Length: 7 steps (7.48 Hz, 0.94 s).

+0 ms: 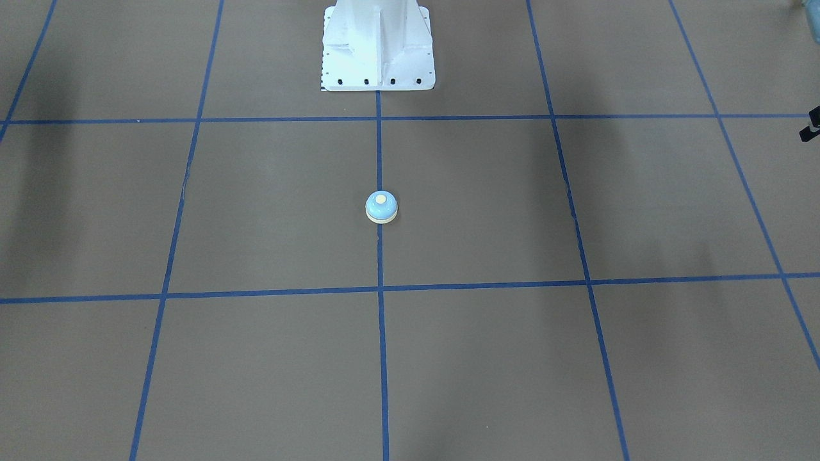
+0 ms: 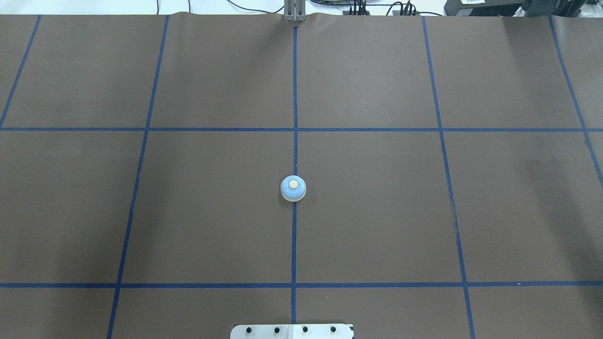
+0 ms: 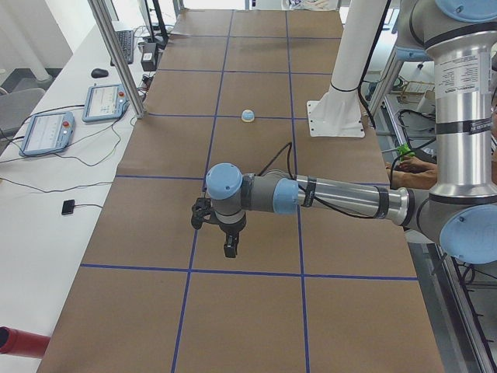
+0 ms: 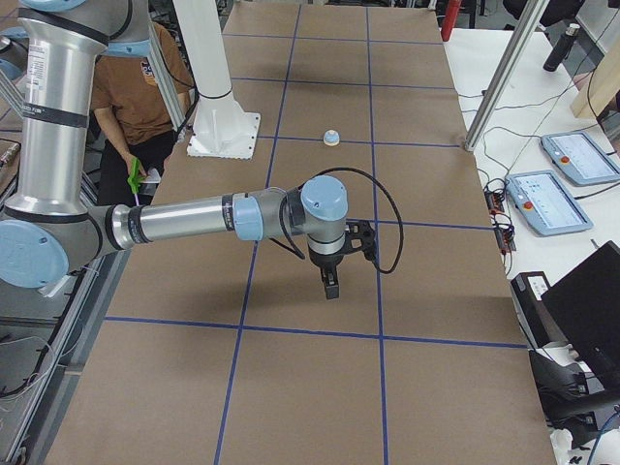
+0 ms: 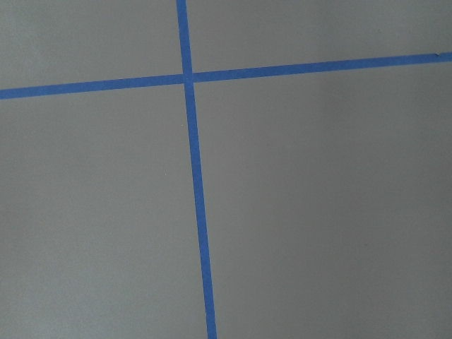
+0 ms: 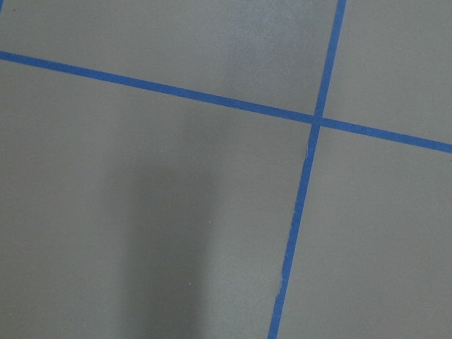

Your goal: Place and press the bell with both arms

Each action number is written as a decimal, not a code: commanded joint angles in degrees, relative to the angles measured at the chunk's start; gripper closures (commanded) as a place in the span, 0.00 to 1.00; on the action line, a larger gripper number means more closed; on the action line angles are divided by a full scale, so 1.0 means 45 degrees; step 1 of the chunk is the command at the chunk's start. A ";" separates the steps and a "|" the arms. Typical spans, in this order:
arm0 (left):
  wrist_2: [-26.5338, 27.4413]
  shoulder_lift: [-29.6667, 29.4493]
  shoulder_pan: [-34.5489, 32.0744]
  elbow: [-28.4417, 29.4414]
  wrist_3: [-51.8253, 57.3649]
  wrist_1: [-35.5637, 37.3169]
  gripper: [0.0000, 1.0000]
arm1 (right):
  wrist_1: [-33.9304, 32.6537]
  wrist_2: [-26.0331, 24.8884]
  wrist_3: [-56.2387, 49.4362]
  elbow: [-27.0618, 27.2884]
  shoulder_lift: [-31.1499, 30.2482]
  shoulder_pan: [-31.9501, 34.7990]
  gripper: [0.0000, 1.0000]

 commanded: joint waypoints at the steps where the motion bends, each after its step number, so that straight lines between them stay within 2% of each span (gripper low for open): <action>1: 0.0717 0.0002 -0.0058 -0.0016 0.0007 -0.0019 0.01 | -0.0002 -0.0047 0.0007 -0.0077 0.0098 0.0000 0.00; 7: 0.0565 0.0061 -0.0058 -0.0212 0.0007 -0.0136 0.00 | 0.0018 0.0109 0.0104 -0.0059 0.0138 0.0000 0.00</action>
